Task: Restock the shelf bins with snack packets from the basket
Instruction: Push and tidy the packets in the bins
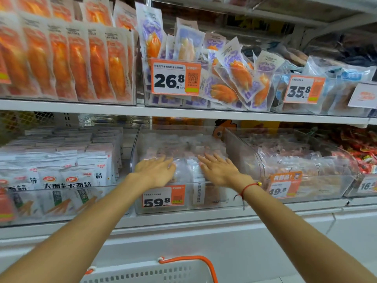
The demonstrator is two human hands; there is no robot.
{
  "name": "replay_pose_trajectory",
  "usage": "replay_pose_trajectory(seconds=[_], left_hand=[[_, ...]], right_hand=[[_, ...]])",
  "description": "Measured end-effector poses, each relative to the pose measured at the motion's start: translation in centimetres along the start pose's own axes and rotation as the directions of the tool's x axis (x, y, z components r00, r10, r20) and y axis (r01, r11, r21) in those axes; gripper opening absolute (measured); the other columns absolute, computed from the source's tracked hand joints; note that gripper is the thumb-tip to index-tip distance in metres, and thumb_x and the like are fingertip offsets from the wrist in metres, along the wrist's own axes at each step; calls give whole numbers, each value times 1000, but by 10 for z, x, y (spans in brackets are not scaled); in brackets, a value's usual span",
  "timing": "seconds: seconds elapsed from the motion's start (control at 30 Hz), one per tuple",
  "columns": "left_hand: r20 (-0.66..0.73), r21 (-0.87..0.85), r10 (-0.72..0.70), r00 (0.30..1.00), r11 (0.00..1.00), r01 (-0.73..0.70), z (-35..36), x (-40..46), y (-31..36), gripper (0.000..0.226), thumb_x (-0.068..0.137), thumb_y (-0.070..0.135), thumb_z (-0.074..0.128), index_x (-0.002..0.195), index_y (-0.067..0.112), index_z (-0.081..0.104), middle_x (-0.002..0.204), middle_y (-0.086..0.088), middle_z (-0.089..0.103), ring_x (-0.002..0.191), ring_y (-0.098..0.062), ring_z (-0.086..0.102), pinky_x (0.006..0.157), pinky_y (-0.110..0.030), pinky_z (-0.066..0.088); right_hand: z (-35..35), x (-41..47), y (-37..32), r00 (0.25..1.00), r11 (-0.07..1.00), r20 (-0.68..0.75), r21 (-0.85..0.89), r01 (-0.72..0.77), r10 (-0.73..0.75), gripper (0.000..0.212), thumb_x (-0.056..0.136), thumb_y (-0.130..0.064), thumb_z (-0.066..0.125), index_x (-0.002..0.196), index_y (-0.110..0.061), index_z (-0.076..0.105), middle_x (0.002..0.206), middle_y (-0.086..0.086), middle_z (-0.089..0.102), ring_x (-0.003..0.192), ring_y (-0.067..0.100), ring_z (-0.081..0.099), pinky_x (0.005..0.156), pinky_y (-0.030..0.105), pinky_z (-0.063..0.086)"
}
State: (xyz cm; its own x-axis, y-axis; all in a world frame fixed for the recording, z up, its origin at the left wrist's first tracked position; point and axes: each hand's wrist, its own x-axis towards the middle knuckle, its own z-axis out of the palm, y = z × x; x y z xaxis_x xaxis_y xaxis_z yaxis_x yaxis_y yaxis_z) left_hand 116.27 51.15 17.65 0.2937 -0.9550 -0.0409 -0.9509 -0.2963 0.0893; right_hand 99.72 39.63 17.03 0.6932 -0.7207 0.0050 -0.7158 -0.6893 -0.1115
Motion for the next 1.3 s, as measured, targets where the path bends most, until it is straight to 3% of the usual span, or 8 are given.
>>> replay_pose_trajectory(seconds=[0.33,0.43,0.6,0.9,1.07,1.17,1.23,1.3], left_hand=[[143,-8,66,988,998,-65,-1,10,-7,52,102,36,10,153,23,8,160,2,3,147,-20,8,119,-40,10],[82,56,42,996,997,-47,-13,16,-4,50,103,35,10,151,25,16,160,1,8,145,-26,11,117,-44,12],[120,17,-75,990,997,74,-8,38,-11,52,102,40,8,152,27,-4,159,1,-12,146,-27,-10,117,-46,-3],[261,-69,-68,963,994,89,9,67,-30,54,101,47,6,149,31,-11,157,7,-17,145,-22,-14,116,-41,-11],[141,-49,-80,987,995,88,2,61,-23,55,101,43,12,151,27,-4,159,3,-13,146,-24,-12,117,-44,-6],[-18,32,-26,999,999,27,-9,66,-16,56,101,43,15,151,26,-5,158,4,-14,146,-24,-11,118,-44,-3],[11,45,-23,1000,999,22,-16,74,-17,55,101,43,13,150,30,-9,158,6,-17,146,-24,-12,118,-44,-6],[112,61,-73,991,996,66,-17,86,-21,54,101,45,10,150,32,-9,158,8,-16,146,-26,-12,118,-46,-7]], right_hand=[[-3,2,7,987,999,159,-20,38,-35,50,101,-46,9,150,-38,9,160,-8,3,147,15,-4,116,49,-5],[-10,9,8,976,997,217,-72,22,-6,55,98,-55,7,150,-38,1,160,-9,-4,147,17,-8,115,50,-9],[3,25,3,992,998,123,-63,14,-6,58,97,-57,7,150,-36,-5,159,-8,-11,147,17,-12,115,49,-11],[9,58,2,972,997,233,-79,-24,42,56,98,-56,6,150,-37,-2,159,-7,-9,146,19,-13,112,52,-19],[5,47,0,986,999,164,-35,-20,25,55,99,-53,11,151,-35,2,160,-7,-7,147,18,-11,113,52,-16],[0,44,4,1000,1000,-24,-16,5,-6,55,101,-46,17,152,-30,0,160,-4,-7,147,18,-9,115,52,-10],[0,49,7,998,1000,-59,-19,-24,23,57,101,-46,18,152,-29,-3,160,-3,-10,147,18,-10,114,51,-12],[2,60,11,997,998,31,-15,-68,69,60,101,-48,15,151,-26,-7,159,-2,-15,146,20,-14,113,51,-14]])
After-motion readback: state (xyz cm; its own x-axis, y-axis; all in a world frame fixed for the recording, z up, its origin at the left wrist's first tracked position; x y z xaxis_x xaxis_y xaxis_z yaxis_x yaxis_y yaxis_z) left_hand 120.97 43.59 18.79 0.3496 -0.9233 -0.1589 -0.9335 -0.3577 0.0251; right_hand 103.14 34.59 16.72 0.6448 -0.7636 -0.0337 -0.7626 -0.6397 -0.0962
